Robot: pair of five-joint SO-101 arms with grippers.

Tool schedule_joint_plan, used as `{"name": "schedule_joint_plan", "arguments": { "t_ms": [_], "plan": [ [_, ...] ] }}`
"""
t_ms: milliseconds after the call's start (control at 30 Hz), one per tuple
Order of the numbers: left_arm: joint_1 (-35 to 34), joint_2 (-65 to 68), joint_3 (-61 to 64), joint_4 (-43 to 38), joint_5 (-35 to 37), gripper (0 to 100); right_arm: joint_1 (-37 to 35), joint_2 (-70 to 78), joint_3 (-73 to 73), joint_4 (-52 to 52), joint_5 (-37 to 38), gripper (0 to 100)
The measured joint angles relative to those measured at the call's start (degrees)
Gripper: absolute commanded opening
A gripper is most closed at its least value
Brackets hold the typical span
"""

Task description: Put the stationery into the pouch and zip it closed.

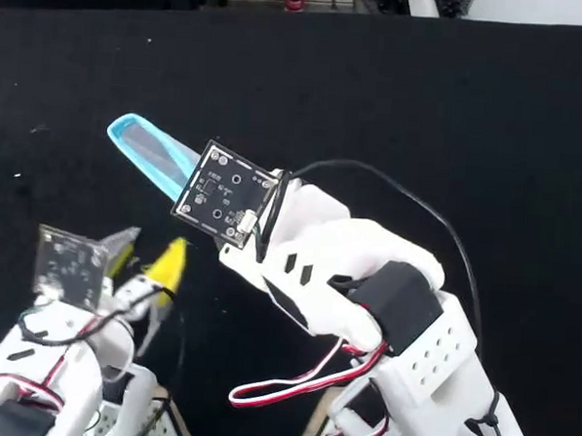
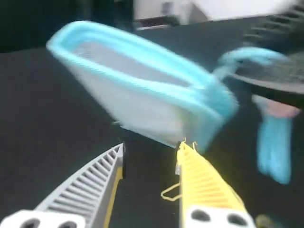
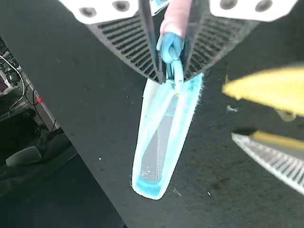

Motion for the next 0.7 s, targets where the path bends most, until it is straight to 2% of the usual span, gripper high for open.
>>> {"name": "schedule_joint_plan", "arguments": {
  "t_ms": [100,233,467,700],
  "plan": [
    [4.4,0.1,1.2,0.1,-0.2,27,0.0,0.0,0.0,0.0,0.0,1.1],
    [4.8,2.1,6.2,-5.0,-0.5,27,0.0,0.0,0.0,0.0,0.0,1.1],
    [0.4,2.8,17.2,-22.6,-0.5,27,0.0,0.0,0.0,-0.1,0.0,1.1],
    [-7.7,2.8,19.4,-23.8,-0.5,27,0.0,0.2,0.0,-1.1,0.0,1.1]
  ]
}}
